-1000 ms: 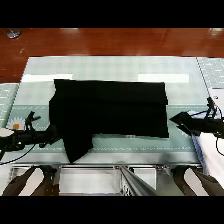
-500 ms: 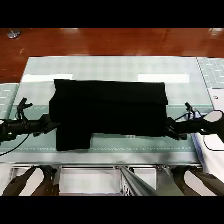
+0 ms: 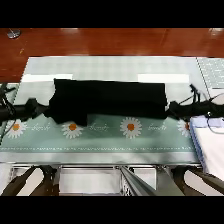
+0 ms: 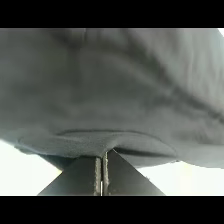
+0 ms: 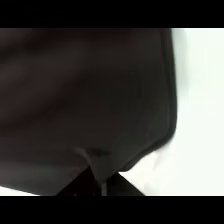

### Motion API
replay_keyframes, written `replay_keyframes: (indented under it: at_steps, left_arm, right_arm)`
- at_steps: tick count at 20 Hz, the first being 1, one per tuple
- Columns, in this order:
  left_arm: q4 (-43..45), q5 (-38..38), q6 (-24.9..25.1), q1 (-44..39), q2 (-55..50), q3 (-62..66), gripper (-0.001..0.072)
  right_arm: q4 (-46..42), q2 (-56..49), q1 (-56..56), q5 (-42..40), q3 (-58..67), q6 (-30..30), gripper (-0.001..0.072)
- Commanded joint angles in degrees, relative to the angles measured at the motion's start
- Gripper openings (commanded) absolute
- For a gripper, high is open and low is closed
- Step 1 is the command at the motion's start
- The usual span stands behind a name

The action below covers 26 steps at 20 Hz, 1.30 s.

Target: Fold the shirts.

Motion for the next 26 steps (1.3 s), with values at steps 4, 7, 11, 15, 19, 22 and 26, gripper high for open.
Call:
replay_keyframes:
  at_steps: [4, 7, 11, 15, 19, 22, 26]
  left_arm:
    - [-0.09, 9.97, -2.71, -11.54, -21.00, 18.75, 0.0024]
    - [-0.02, 9.42, -5.03, -14.38, -33.22, 30.36, 0.0023]
    - [-0.04, 3.32, -7.89, -14.84, -43.39, 39.28, 0.0120]
    - [11.52, -7.50, -11.37, -12.61, -45.68, 46.36, 0.0701]
    - [16.33, -4.68, -14.56, -8.28, -39.47, 47.87, 0.0700]
    - [16.31, 0.59, -14.56, -10.45, -34.67, 47.87, 0.0700]
    - [16.28, 4.02, -14.56, -15.72, -32.00, 47.89, 0.0700]
  right_arm:
    - [1.81, -13.90, 4.04, -7.85, 19.12, 1.55, 0.0020]
    - [2.05, -21.84, 4.09, -7.91, 26.51, 2.80, 0.0020]
    - [3.91, -29.03, 4.15, -7.21, 32.72, 2.05, 0.0191]
    - [1.16, -29.94, -0.37, -3.21, 37.09, 0.87, 0.0624]
    - [-5.97, -32.15, -5.55, 3.96, 37.20, 6.67, 0.0623]
    - [-4.09, -36.17, -3.23, 8.98, 37.22, 5.09, 0.0622]
    - [0.15, -38.62, 2.01, 9.03, 37.24, 2.89, 0.0622]
